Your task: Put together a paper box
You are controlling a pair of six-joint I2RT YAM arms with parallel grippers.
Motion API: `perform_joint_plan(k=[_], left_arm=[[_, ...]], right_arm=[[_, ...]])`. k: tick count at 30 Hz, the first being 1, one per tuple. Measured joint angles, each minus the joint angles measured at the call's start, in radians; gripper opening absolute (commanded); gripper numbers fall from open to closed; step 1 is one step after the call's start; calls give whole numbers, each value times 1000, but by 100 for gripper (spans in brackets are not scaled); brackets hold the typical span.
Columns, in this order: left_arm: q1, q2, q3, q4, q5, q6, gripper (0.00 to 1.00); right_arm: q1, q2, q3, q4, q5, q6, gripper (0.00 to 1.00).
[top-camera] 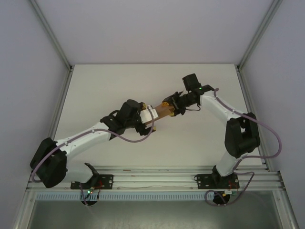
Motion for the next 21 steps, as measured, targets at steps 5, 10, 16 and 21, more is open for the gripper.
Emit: perform_joint_plan(k=[5,10,16,21], left_arm=[[-5,53,17,6,-143,33,94],[-16,58,37,-9,-169,49,75],[-15,59,37,-8,-188,60,53],[-14,64,55,-29,-182,71,45]], right_arm=[[-1,-4,-2,-32,-18,22,44],[-9,-31,-34,14,-23,67,46],[-9,-61,-75,72,-41,128,52],[-8,-104,-141,175,-29,182,67]])
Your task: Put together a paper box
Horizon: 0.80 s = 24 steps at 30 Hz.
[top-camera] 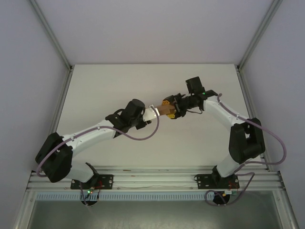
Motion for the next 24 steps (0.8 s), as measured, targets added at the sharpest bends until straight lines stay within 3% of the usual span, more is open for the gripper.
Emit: perform_joint_plan(k=[2,3,4,9,14,19,24], left_arm=[[0,14,32,-24,0,0,45],[0,19,45,-34,0,1,45],[0,20,58,-47,0,2,45],[1,16,80,-131,18,31,45],[1,7,81,-257,86,86,48],[1,57,150,-403,150,102,49],[1,197,288,-509,156,101,43]], right_arm=[[2,-34,-43,62,21,27,75],[0,-52,-64,88,36,35,84],[-5,-72,-83,110,54,36,99],[-61,-180,-117,67,232,-112,100],[-103,-365,-138,25,551,-522,100],[-103,-573,-303,126,592,-904,100],[-103,-584,-335,97,515,-1172,96]])
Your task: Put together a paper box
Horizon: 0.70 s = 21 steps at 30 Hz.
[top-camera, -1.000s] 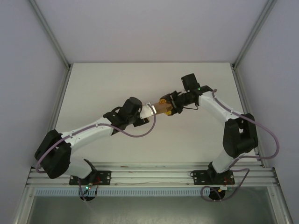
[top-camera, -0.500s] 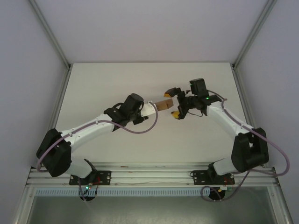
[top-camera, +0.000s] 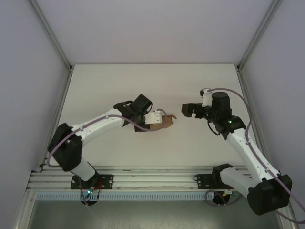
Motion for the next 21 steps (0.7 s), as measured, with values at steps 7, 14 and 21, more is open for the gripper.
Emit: perform_joint_plan(k=[7,14,21], left_arm=[[2,121,105,-48,25,-3,40],[12,140,121,-50,77,-3,39],[16,161,143,-74,96,-3,38]], right_arm=[[15,124,46,-53,-87,-189,77],[55,330,160,-136,-90,-346,53],[85,457,275,-242,-84,-463,40]])
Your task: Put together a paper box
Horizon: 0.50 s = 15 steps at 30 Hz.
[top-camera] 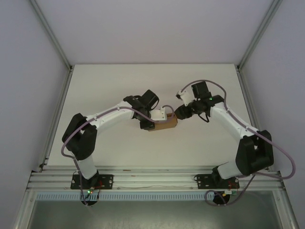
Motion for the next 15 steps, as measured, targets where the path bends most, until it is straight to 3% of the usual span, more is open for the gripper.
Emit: perform_joint_plan(k=[11,15], left_arm=[[10,11,15,-11,16,0,35],[11,16,17,-11,28,2,35]], right_arm=[[19,47,43,-66,-17,-45,44],[27,42,35,-69,-23,-54,32]])
